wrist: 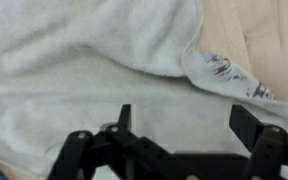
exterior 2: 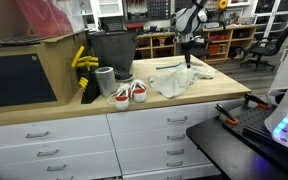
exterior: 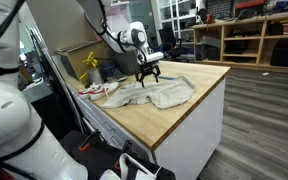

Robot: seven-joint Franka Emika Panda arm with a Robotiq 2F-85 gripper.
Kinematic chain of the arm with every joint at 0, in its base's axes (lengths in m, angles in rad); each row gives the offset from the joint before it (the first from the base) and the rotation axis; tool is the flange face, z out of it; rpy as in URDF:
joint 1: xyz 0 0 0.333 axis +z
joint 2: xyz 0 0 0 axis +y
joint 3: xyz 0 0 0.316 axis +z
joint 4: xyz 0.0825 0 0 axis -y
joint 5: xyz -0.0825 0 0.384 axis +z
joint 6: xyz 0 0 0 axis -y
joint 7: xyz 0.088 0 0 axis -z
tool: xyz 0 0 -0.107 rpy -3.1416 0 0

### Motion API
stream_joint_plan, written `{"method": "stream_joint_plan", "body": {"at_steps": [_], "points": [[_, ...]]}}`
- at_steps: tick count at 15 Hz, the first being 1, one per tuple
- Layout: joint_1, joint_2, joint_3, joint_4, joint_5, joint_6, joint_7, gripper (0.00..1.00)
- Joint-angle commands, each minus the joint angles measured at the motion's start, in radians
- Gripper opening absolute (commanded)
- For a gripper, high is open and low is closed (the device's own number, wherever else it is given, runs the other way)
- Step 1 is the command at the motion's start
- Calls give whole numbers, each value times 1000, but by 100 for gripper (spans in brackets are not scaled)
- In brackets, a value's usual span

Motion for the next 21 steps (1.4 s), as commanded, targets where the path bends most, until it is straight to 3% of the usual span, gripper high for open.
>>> {"method": "stream_joint_plan", "body": {"at_steps": [1,5,9,16,21], "points": [[-26,-99,-1,-145,4,-13,-213,100],[-20,-132,-25,-206,-1,-41,-362,100],[-5,-143,-43,-243,-17,-51,-430,100],[36,-121,-93,-295,-124,95,-324,100],[55,-109,-106,-318,-166,129,-261,100]]}}
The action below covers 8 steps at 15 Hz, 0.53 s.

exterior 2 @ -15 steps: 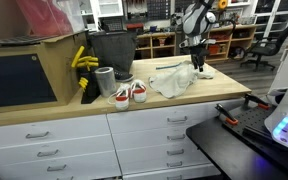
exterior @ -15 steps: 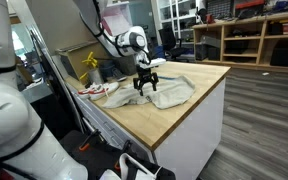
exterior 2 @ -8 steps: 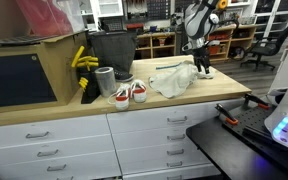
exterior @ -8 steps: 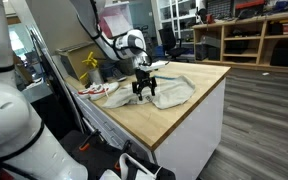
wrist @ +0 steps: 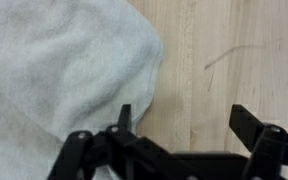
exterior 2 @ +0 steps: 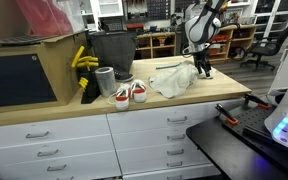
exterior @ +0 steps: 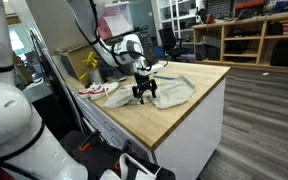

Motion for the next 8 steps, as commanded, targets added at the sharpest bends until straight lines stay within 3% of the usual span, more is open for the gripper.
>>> {"method": "stream_joint_plan", "body": {"at_steps": [1,8], "points": [[25,-9,-27,-31,-46,40,56,100],[26,-2,-46,-31,-63,60,110,100]]}}
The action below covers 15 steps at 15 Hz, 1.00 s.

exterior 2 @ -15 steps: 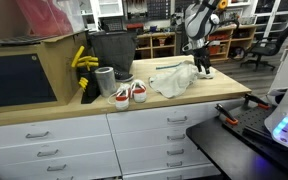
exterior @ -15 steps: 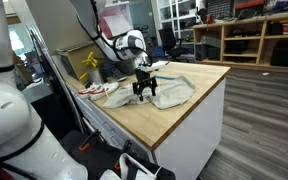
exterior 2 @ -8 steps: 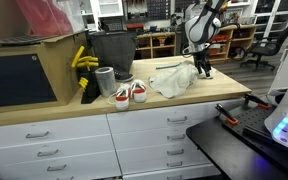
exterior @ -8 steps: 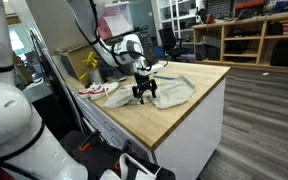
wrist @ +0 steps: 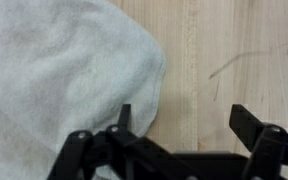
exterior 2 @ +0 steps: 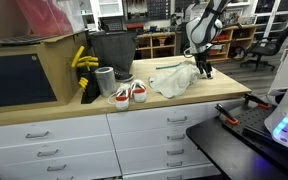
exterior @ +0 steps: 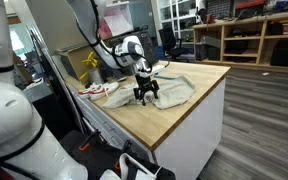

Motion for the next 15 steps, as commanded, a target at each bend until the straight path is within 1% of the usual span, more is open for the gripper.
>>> {"method": "stream_joint_plan", "body": {"at_steps": [1,2,3,5,6,8,12,13,15], "points": [[16,-9,-18,-20,-29,28,55,100],[16,-7,-20,-24,-32,41,66,75],[17,-4,-22,-25,-36,50,84,74],[15,-2,-19,-30,-33,71,102,59],[15,1,-18,-33,-33,81,113,49],[13,3,-15,-40,-29,100,122,36],[3,-6,-10,-62,-17,148,110,5],[10,-8,-19,-70,-34,188,131,0],[13,-8,-25,-79,-38,237,149,0]]}}
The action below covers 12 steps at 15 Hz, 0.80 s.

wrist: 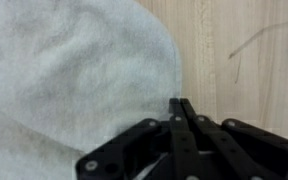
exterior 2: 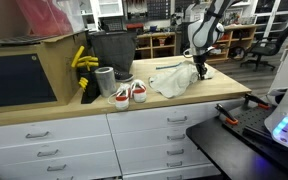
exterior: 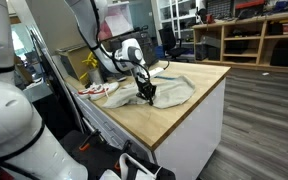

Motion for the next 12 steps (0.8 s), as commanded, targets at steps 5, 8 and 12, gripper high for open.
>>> {"method": "stream_joint_plan", "body": {"at_steps": [5,8,12], "points": [[-9,-33,4,-57,-17,48,-39,0],[-29,-43,15,-56,-16,-24,-194,0],[-23,-56,-18,-35,-74,-138,-370,0]]}}
